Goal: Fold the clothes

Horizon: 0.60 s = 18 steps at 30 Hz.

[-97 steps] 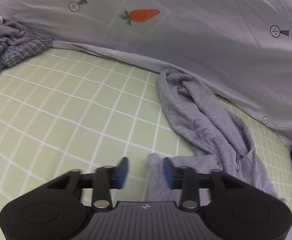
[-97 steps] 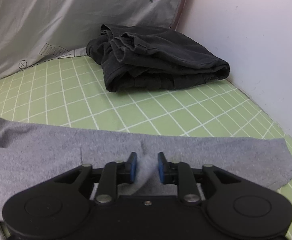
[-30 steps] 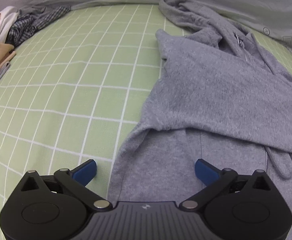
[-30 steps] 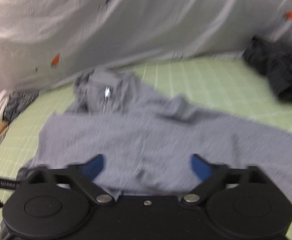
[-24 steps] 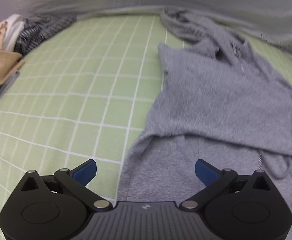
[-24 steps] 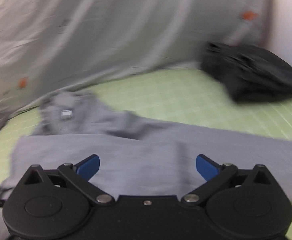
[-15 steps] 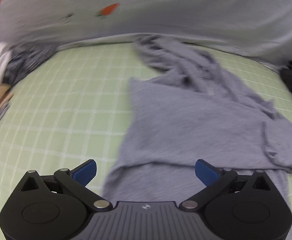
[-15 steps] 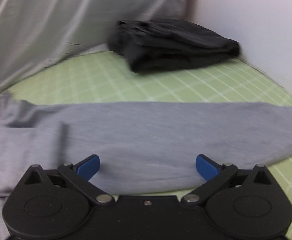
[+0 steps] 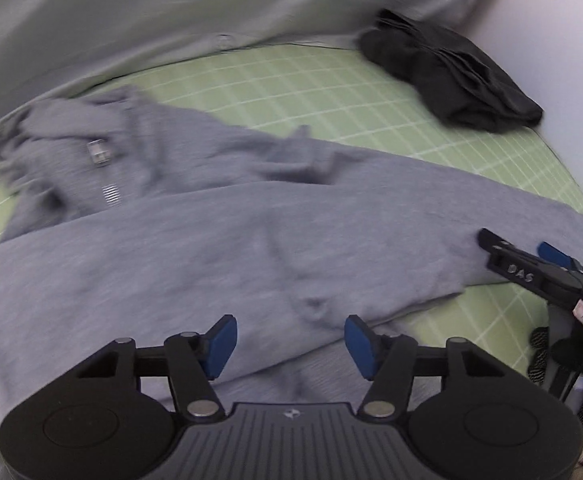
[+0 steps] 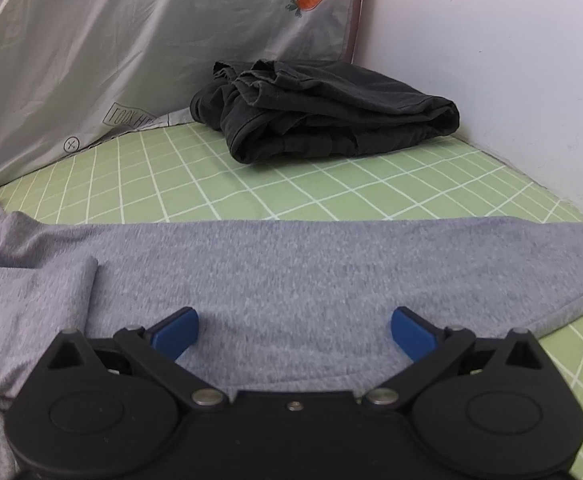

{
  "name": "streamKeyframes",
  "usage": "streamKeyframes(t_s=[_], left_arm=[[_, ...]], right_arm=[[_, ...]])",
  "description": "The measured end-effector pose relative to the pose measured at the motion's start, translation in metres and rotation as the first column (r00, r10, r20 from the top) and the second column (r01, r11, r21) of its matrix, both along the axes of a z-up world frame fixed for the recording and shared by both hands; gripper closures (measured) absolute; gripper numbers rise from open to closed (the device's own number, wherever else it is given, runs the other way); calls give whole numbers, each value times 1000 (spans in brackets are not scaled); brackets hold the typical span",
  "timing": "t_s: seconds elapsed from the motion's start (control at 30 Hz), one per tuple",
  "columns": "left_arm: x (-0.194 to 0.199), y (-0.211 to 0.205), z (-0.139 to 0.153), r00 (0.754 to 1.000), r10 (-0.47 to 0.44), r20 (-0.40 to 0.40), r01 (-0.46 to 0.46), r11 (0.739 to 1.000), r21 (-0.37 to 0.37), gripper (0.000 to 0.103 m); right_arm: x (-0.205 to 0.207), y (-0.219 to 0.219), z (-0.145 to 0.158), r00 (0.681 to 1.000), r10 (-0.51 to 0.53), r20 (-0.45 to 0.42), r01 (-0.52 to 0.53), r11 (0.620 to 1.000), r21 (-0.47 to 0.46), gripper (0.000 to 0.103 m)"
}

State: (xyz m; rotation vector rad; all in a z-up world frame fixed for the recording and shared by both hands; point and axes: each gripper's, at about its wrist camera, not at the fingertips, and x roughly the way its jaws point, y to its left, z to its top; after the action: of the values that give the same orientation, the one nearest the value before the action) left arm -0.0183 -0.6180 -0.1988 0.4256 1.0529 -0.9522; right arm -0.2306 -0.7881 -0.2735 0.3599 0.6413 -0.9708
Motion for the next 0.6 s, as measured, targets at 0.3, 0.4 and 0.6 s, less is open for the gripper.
streamKeyframes(t_s=[0.3, 0.4, 0.6], left_arm=[[7, -23, -19, 995, 12, -100, -15, 999, -29, 58], [9, -21, -19, 996, 35, -77, -37, 999, -27, 92], [17, -1, -13, 993, 80, -88, -88, 992, -94, 96]], right_arm=[[2, 4, -1, 1000, -17, 10, 17, 1000, -21, 0], [2, 4, -1, 1000, -18, 10, 18, 1000, -22, 0], [2, 3, -1, 1000, -19, 10, 19, 1000, -22, 0]])
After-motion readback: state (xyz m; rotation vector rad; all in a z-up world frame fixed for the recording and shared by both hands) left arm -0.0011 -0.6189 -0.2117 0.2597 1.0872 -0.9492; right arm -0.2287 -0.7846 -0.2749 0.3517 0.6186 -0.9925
